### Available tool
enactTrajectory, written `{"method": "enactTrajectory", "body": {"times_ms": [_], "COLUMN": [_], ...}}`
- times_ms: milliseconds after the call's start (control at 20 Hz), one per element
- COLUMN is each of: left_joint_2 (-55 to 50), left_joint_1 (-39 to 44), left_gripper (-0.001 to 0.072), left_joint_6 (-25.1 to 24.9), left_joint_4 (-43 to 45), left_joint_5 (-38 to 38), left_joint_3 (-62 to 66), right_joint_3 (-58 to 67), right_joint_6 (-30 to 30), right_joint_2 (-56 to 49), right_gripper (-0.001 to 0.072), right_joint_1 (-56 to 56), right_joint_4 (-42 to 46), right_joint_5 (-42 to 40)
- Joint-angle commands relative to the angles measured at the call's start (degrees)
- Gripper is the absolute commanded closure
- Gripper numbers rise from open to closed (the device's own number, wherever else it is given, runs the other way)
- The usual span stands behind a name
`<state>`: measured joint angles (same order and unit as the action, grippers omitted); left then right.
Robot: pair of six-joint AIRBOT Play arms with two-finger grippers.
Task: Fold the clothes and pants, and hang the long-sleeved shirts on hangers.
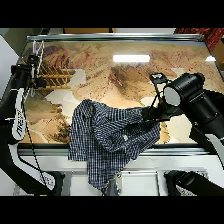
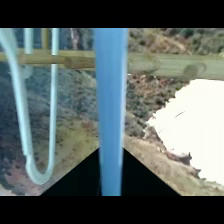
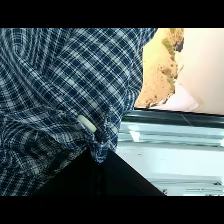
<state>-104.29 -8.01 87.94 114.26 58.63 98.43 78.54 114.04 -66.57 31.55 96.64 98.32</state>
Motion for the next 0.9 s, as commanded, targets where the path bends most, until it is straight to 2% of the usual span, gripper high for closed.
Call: {"method": "enactTrajectory", "body": {"times_ms": [0, 150, 250, 300, 400, 450, 550, 600, 650, 850], "left_joint_2": [4.6, 8.5, 11.9, 13.8, 17.9, 19.8, 23.1, 24.4, 25.5, 28.0], "left_joint_1": [1.8, 4.6, 6.7, 7.6, 9.0, 9.4, 9.5, 9.4, 9.2, 9.1], "left_gripper": [0.0692, 0.0692, 0.0691, 0.0691, 0.0691, 0.0691, 0.0691, 0.0692, 0.0691, 0.0691], "left_joint_6": [-1.2, -3.6, -8.7, -13.4, -27.4, -36.1, -48.5, -51.1, -51.1, -52.1], "left_joint_4": [0.1, -0.7, -5.6, -9.9, -21.4, -28.0, -39.7, -43.3, -43.8, -35.9], "left_joint_5": [3.1, 6.4, 9.2, 10.8, 16.3, 20.3, 29.7, 34.1, 37.8, 44.8], "left_joint_3": [0.0, 0.0, 0.0, 0.0, 0.0, 0.0, 0.0, 0.0, 0.0, 0.0], "right_joint_3": [0.0, 0.0, 0.0, 0.0, 0.0, 0.0, 0.0, 0.0, 0.0, 0.0], "right_joint_6": [0.0, 0.0, 0.0, 0.0, 0.0, 0.0, 0.0, 0.0, 0.0, 0.0], "right_joint_2": [0.0, 0.0, 0.0, 0.0, 0.0, 0.0, 0.0, 0.0, 0.0, 0.0], "right_gripper": [0.0691, 0.0691, 0.0691, 0.0691, 0.0691, 0.0691, 0.0691, 0.0691, 0.0691, 0.0691], "right_joint_1": [0.0, 0.0, 0.0, 0.0, 0.0, 0.0, 0.0, 0.0, 0.0, 0.0], "right_joint_4": [0.0, 0.0, 0.0, 0.0, 0.0, 0.0, 0.0, 0.0, 0.0, 0.0], "right_joint_5": [0.0, 0.0, 0.0, 0.0, 0.0, 0.0, 0.0, 0.0, 0.0, 0.0]}}
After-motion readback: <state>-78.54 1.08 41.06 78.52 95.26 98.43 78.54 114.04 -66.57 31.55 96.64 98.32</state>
